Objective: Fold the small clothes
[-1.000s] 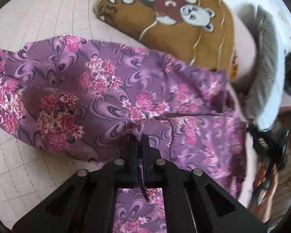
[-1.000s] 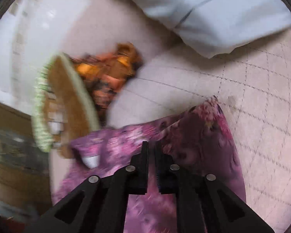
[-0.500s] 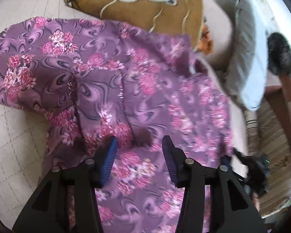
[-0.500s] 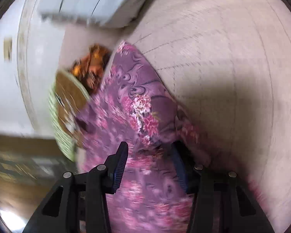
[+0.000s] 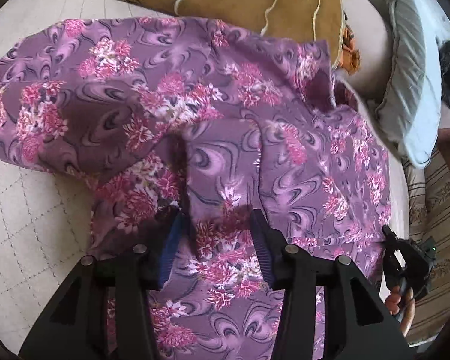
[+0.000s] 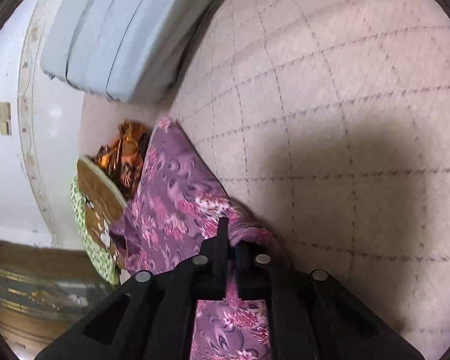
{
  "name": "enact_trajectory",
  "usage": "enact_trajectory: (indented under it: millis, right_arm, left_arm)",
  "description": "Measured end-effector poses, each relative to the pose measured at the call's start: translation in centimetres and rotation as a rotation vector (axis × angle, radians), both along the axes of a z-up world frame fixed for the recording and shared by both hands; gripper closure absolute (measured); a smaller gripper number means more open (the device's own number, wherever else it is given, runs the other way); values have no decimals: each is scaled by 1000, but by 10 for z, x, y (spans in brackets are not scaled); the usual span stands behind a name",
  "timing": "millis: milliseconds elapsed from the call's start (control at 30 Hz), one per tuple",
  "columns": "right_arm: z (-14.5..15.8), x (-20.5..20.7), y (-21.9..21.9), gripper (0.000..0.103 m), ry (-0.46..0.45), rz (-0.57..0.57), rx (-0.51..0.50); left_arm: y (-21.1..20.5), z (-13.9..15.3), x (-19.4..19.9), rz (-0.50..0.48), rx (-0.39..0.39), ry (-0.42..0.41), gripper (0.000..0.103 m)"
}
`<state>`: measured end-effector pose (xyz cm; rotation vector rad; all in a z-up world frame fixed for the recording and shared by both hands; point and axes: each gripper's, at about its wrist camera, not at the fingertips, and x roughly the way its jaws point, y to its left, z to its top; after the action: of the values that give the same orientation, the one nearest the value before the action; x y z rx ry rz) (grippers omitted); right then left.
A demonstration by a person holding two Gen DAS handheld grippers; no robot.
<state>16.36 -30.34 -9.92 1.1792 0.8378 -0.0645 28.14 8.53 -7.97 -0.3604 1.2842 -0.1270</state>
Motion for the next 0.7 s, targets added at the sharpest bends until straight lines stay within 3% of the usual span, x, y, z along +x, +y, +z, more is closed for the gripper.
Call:
enact_trajectory:
  millis: [133, 233, 300, 367, 500, 567, 633, 700]
  right_arm:
    - [22, -19, 10, 77, 60, 63, -1]
    - [47, -29, 25, 77, -49, 117, -37]
    - [68, -22, 35, 77, -156, 128, -124]
    - [76, -5, 44, 78, -198, 153, -231]
    - [47, 23, 52, 78, -84, 225, -341]
    - [23, 26, 53, 95, 15, 256, -388]
    - [23, 21, 50, 98, -16, 236, -392]
    - [29, 21, 54, 93, -2, 247, -415]
  left_arm:
    - [19, 31, -15, 53, -115, -63, 58]
    - [10, 51, -15, 30, -133, -110, 58]
    - [-6, 53, -7, -1, -113, -113, 57]
    - [-25, 44, 1, -36, -69, -109, 57]
    - [-36, 3, 7, -48, -10, -14, 58]
    - [-34, 4, 0, -51, -8, -73, 57]
    - [-30, 8, -2, -57, -29, -79, 57]
    - [-18, 12, -3, -45, -80, -64, 57]
